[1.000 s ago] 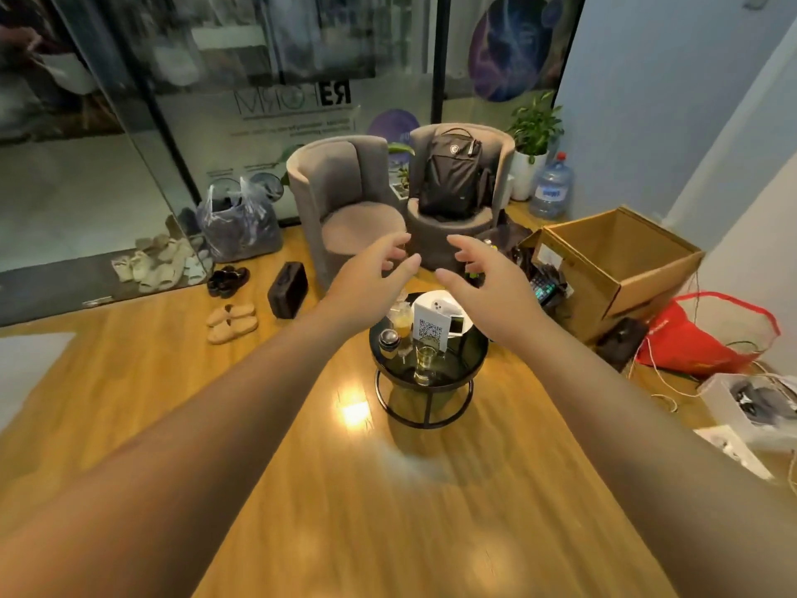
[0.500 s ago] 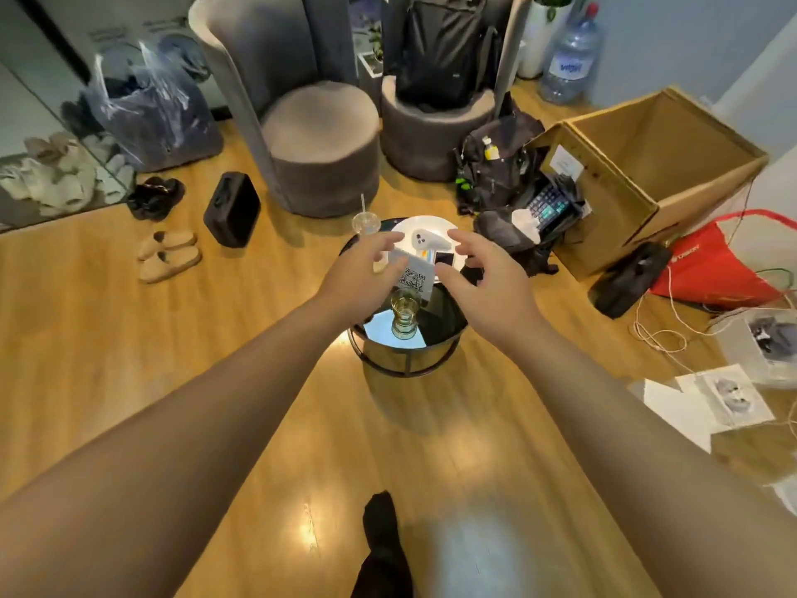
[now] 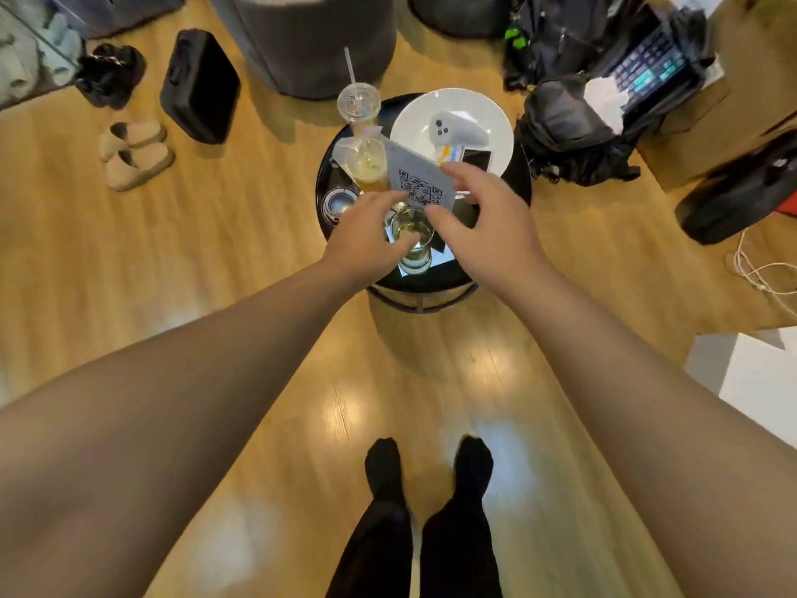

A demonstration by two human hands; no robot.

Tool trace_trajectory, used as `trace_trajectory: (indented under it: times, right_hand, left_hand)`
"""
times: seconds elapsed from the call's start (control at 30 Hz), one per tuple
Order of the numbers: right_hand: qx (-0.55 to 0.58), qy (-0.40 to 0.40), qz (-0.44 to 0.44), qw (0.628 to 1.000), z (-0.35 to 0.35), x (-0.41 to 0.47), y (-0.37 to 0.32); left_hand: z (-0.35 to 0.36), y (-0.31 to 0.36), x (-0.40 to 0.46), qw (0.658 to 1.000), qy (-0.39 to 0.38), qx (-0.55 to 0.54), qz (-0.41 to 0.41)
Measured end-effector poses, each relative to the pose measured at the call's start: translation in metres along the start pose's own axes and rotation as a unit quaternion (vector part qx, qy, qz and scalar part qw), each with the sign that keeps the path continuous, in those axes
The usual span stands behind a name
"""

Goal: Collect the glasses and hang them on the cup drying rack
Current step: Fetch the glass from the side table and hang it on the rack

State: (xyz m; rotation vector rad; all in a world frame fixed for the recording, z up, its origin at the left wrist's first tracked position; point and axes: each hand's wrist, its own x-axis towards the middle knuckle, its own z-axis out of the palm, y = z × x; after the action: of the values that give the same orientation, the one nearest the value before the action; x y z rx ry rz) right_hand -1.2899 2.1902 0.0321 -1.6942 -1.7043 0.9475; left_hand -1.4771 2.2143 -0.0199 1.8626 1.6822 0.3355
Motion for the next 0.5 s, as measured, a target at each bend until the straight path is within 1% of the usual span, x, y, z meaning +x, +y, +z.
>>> trace_trajectory:
  times: [0.17, 0.27, 0.5]
  right_hand:
    - [-0.003, -0.03, 0.009, 0.999, 0.018, 0.012, 0.057]
    - [-0.024, -0.048, -0.003, 0.999, 0.026, 0.018, 0.083]
    - [-0.031, -0.054, -0.012, 0.998, 0.041, 0.032, 0.121]
  left_hand:
    - [0.056, -0.015, 0.04, 0.999, 0.011, 0.009, -0.041]
    - [0.087, -0.025, 0.055, 0.998, 0.008, 0.014, -0.065]
    - [0.133, -0.042, 0.094, 0.991, 0.002, 0.014, -0.131]
